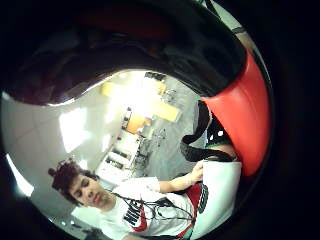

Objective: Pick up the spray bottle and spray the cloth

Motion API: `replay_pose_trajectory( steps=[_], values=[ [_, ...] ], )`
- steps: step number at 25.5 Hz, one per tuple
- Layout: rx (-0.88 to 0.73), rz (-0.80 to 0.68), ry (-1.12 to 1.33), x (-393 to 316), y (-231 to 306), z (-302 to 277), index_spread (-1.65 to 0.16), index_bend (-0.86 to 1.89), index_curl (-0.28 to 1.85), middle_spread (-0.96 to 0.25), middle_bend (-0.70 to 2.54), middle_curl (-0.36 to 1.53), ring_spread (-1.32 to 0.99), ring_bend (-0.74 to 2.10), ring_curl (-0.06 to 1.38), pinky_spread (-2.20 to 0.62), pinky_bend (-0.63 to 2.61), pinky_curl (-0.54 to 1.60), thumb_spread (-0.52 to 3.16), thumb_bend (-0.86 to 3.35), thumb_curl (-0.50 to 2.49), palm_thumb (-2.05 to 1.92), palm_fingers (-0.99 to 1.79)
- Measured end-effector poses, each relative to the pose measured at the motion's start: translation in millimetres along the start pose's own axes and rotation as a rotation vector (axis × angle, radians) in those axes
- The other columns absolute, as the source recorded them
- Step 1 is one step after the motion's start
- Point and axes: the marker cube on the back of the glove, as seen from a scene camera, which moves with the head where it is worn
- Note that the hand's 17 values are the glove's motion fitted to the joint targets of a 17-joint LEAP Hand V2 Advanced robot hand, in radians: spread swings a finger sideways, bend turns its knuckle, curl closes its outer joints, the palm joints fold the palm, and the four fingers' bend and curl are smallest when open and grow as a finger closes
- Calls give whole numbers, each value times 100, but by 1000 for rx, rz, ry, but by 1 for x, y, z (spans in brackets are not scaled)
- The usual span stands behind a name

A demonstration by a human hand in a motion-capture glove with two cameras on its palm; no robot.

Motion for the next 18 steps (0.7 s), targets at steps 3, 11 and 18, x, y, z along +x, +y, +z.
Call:
replay_pose_trajectory(
  steps=[3,11,18],
  values=[
    [-20,-54,-32,3,3,43,-24,8,20,-9,53,46,-11,60,40,-1,51,34,96,-2,56,93,112],
    [-58,-152,-66,16,12,136,-26,7,19,-10,53,46,-11,60,39,-2,51,34,97,-2,56,93,112],
    [-67,-158,-101,40,25,163,-26,7,19,-10,53,46,-12,60,40,-4,50,34,98,-2,56,93,112]
  ],
)
